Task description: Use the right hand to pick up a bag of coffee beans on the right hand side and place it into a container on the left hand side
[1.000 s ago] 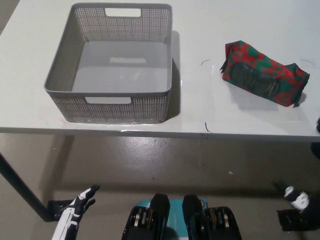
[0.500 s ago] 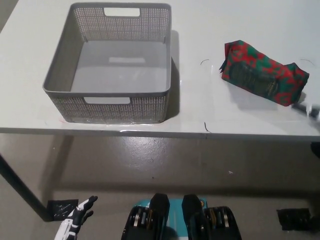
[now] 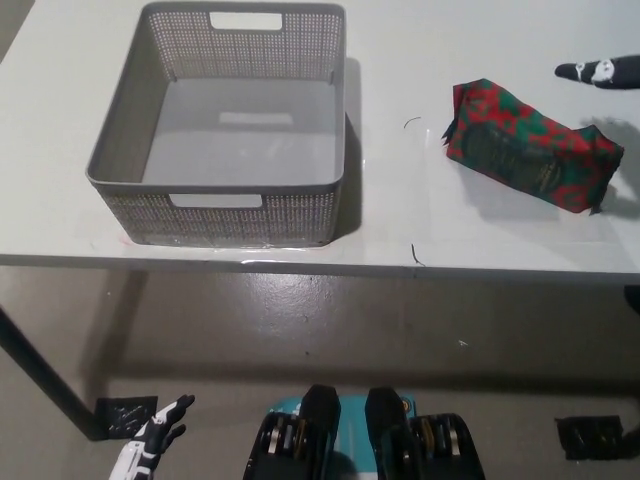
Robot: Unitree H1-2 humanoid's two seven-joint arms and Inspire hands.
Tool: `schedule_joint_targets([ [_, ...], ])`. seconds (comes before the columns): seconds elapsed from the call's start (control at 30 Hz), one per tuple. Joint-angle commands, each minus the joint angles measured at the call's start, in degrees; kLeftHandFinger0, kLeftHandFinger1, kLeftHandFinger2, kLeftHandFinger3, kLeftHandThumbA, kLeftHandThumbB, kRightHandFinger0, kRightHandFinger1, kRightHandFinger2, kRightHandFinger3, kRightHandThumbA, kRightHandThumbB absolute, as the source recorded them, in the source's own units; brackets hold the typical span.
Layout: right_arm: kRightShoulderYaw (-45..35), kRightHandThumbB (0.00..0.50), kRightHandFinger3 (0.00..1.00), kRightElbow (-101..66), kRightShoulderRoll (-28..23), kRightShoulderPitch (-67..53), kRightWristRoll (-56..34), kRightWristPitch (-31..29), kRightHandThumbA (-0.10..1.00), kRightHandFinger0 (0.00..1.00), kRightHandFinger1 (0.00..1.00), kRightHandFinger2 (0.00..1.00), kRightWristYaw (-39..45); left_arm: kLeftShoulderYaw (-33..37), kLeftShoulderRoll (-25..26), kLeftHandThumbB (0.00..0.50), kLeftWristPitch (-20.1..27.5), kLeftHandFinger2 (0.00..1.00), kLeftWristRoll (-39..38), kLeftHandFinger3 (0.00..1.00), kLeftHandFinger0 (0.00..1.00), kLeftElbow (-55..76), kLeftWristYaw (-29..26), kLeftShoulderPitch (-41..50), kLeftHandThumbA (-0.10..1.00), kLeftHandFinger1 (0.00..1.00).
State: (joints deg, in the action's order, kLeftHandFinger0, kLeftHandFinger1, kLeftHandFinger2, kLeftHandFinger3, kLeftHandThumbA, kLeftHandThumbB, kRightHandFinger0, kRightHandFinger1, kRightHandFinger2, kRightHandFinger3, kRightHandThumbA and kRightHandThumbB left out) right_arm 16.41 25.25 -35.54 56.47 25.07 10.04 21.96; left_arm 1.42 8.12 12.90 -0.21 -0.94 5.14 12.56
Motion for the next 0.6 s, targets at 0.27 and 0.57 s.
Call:
schedule_joint_targets([
  [0.27,10.6,0.500,1.00,35.6,3.1,24.0,5.9,-2.8,0.94,1.00,1.00,1.00,4.2,-0.4,0.6,0.183,3.5,1.00,-1.4,1.00,1.00,1.8,1.1,0.2,1.00,1.00],
  [0.57,14.1,0.500,1.00,49.4,6.2,28.5,6.1,-4.9,0.98,1.00,1.00,1.00,1.5,-0.5,0.8,0.199,2.5,1.00,-1.6,1.00,1.00,2.5,1.5,-1.1,1.00,1.00],
])
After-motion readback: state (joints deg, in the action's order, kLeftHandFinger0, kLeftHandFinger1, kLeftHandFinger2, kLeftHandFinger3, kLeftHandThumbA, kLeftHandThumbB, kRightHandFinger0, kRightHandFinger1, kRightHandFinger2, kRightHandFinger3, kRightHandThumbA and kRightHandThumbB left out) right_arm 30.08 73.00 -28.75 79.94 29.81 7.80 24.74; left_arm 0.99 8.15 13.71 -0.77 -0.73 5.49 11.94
